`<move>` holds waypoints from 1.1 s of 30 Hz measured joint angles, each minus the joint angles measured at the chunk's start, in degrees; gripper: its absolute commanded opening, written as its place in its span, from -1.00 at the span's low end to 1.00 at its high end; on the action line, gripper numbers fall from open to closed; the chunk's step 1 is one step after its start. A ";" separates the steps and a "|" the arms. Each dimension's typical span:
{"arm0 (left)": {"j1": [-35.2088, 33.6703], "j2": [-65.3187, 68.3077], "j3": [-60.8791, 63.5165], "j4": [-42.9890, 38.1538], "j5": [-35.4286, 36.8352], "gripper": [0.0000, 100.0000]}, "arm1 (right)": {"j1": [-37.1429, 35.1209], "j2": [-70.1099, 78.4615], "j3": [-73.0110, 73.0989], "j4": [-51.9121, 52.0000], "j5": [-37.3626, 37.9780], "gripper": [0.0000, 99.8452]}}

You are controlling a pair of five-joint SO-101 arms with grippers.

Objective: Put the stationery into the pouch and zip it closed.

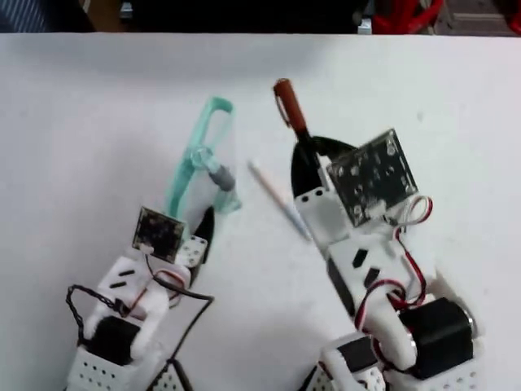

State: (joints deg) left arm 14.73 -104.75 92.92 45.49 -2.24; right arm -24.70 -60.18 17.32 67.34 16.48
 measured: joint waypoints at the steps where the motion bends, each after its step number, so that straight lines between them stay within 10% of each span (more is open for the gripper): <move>1: 0.00 0.00 0.00 0.00 0.00 -0.79 | -1.14 0.00 0.00 -1.49 0.00 -0.97; 16: 0.18 0.09 0.09 -0.35 -2.55 -0.79 | -10.29 24.62 -23.21 -12.13 -0.18 -0.97; 24: 0.18 0.09 0.09 -0.35 -2.55 -0.79 | -6.86 32.53 -37.36 -6.33 -22.15 -0.97; 33: 0.18 0.09 0.09 -0.35 -2.55 -0.79 | -6.51 35.87 -26.99 -25.23 -23.74 -0.97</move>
State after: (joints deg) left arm 14.90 -104.66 93.01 45.14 -4.79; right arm -31.21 -24.31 -9.67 42.11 -7.25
